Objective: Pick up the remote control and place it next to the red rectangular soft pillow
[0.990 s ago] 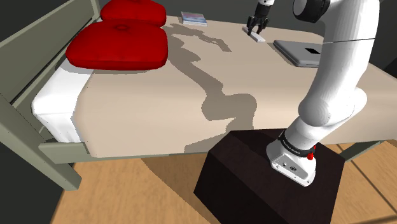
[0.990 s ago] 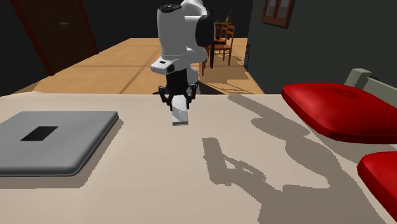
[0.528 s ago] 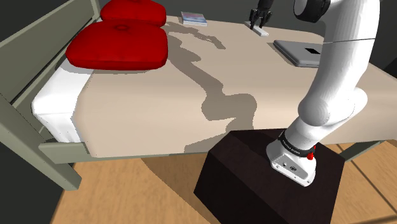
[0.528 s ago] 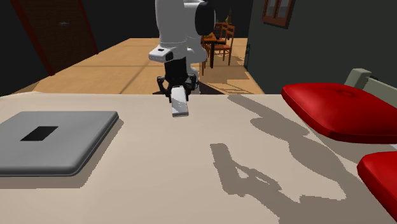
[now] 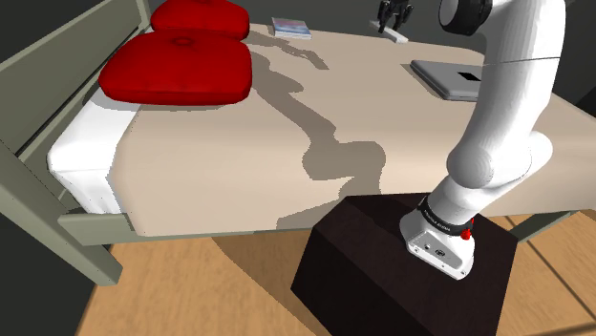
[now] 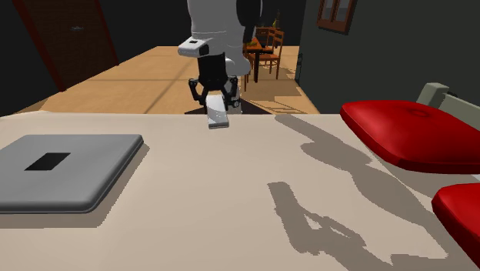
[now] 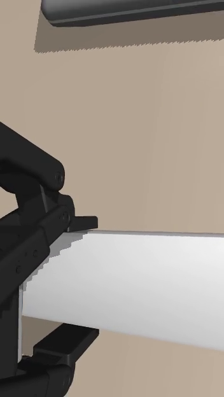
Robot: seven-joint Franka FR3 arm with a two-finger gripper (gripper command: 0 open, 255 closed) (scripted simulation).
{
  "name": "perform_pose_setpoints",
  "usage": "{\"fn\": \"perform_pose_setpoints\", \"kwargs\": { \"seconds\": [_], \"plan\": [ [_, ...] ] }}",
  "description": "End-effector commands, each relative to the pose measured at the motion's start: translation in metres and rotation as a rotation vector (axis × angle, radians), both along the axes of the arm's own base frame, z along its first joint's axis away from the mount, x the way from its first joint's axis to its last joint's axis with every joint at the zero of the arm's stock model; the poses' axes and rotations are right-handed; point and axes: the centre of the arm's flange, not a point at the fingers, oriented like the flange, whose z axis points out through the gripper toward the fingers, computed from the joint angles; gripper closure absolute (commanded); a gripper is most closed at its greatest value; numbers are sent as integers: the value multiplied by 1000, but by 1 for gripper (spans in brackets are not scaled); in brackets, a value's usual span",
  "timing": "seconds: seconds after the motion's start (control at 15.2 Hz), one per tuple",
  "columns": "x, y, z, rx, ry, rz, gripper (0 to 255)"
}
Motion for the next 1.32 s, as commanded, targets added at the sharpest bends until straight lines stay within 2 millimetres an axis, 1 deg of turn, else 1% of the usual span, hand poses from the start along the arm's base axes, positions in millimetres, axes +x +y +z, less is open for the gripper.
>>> {"fn": "perform_pose_setpoints", "kwargs": {
  "seconds": [0.0,1.25],
  "plan": [
    [0,-1,9,0,0,0,255],
    [28,248,9,0,0,0,255]
  ]
}}
